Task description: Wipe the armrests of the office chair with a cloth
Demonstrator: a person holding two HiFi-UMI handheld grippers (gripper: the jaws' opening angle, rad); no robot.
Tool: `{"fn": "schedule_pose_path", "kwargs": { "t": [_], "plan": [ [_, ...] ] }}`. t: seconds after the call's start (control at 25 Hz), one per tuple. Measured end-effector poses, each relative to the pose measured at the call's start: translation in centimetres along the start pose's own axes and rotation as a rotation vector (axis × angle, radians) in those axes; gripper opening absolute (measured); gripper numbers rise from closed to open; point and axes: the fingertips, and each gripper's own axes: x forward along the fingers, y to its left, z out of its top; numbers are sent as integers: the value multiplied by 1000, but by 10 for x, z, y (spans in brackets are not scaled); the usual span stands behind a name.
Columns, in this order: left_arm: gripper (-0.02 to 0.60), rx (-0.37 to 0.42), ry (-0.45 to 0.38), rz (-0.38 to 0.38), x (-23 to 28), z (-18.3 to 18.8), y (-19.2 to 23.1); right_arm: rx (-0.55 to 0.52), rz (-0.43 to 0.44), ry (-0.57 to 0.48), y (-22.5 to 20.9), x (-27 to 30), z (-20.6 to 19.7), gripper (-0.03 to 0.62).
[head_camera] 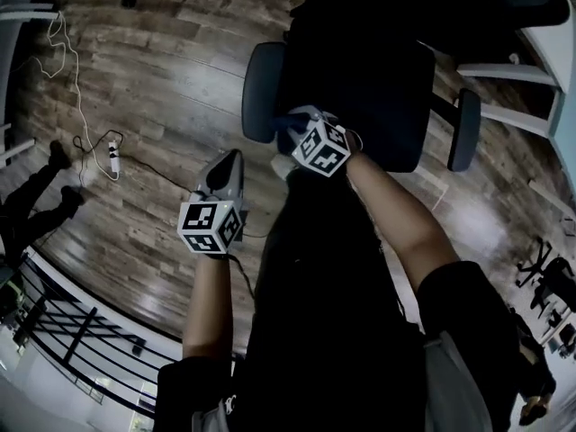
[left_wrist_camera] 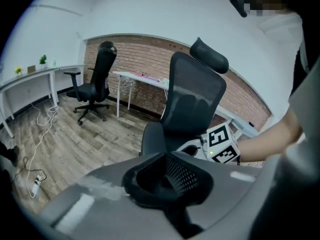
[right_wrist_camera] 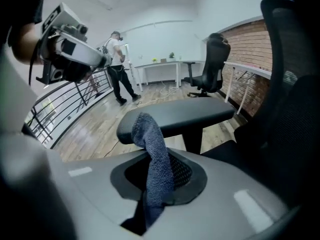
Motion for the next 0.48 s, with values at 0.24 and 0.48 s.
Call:
{"fn": "schedule_pose_path", "kwargs": {
  "t": [0.24,0.48],
  "plan": [
    [6,46,57,-22,16,11,-15,-2,-42,-18,-24,11,16,41],
    [6,51,76,-8,27,17,-16,-73,-73,-17,-57,30,14,41]
  ]
}}
